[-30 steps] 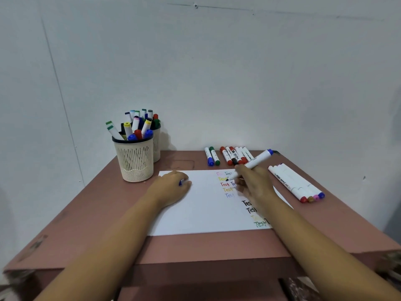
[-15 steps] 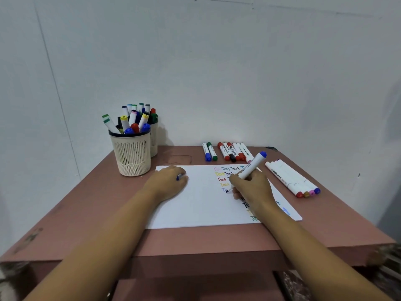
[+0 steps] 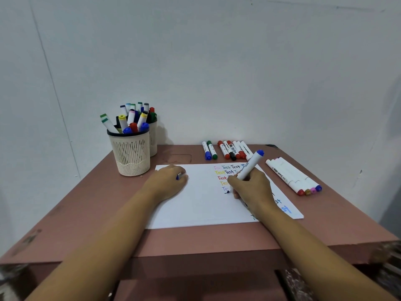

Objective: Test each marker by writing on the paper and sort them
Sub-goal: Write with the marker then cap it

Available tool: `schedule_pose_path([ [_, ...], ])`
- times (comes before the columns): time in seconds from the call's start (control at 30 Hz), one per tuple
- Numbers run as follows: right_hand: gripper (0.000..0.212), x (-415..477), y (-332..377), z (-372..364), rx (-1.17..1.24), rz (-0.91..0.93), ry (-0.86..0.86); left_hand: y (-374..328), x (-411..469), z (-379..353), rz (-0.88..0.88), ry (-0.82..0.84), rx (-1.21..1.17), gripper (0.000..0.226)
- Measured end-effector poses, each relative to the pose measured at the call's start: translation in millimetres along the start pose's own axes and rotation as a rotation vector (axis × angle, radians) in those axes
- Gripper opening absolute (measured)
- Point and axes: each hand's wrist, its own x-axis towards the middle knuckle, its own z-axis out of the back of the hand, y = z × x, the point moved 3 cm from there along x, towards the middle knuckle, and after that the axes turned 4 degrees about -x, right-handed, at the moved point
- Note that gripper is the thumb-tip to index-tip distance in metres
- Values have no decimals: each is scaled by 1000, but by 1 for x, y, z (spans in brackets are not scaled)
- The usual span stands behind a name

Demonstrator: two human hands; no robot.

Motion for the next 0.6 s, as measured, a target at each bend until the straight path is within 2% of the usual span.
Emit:
schedule_pose_path([
  [0.23, 9, 0, -1, 1, 56, -12, 26, 1, 2, -1, 2, 2, 1, 32],
  [0.43, 15, 1, -1, -1, -17, 8, 28, 3, 3, -2, -2, 3, 4, 31],
  [0.6, 14, 3, -3, 2, 84, -12, -34, 4, 3, -3, -5, -3, -2, 29],
])
